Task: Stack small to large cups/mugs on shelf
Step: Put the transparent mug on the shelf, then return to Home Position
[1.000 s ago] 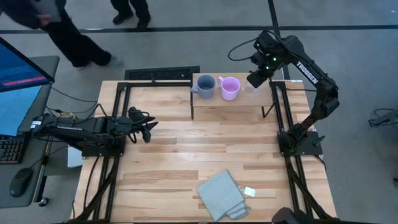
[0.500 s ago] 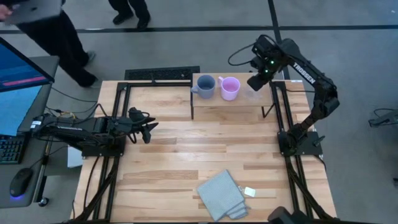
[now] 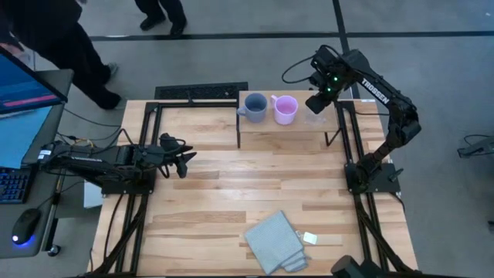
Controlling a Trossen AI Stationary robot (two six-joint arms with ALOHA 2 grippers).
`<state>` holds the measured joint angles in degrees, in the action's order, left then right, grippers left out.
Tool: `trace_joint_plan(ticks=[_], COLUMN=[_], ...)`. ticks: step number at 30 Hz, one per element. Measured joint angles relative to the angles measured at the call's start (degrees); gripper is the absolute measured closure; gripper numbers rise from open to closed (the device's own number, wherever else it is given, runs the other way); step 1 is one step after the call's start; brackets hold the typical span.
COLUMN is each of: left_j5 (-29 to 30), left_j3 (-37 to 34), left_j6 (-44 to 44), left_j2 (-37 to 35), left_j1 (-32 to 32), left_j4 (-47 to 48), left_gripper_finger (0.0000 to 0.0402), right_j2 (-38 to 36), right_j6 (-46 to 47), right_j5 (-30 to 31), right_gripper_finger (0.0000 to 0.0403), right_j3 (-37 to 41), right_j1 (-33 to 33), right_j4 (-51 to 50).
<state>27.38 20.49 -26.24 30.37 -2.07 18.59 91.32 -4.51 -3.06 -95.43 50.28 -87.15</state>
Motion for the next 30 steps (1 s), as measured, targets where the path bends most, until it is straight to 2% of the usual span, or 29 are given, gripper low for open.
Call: trace_joint_plan(ticks=[22,26,30], left_j5=[0.1,0.3,0.3], left_j3=[0.0,0.0,0.0], left_j6=[0.3,0.3,0.3], left_j2=[0.0,0.0,0.0], left_j1=[0.0,0.0,0.0], left_j4=[0.0,0.0,0.0], left_gripper_finger=[0.0270,0.0270,0.0270], right_j2=[0.0,0.0,0.0], right_j6=[-0.1,0.0,0.0], right_j5=[-1.8,-1.6,-1.5], right_gripper_finger=[0.0345,0.0329,0.0296], right_j3=[-0.1,-0.1,-0.1], right_j1=[0.0,0.0,0.0], right_j4=[0.5,0.9,0.9])
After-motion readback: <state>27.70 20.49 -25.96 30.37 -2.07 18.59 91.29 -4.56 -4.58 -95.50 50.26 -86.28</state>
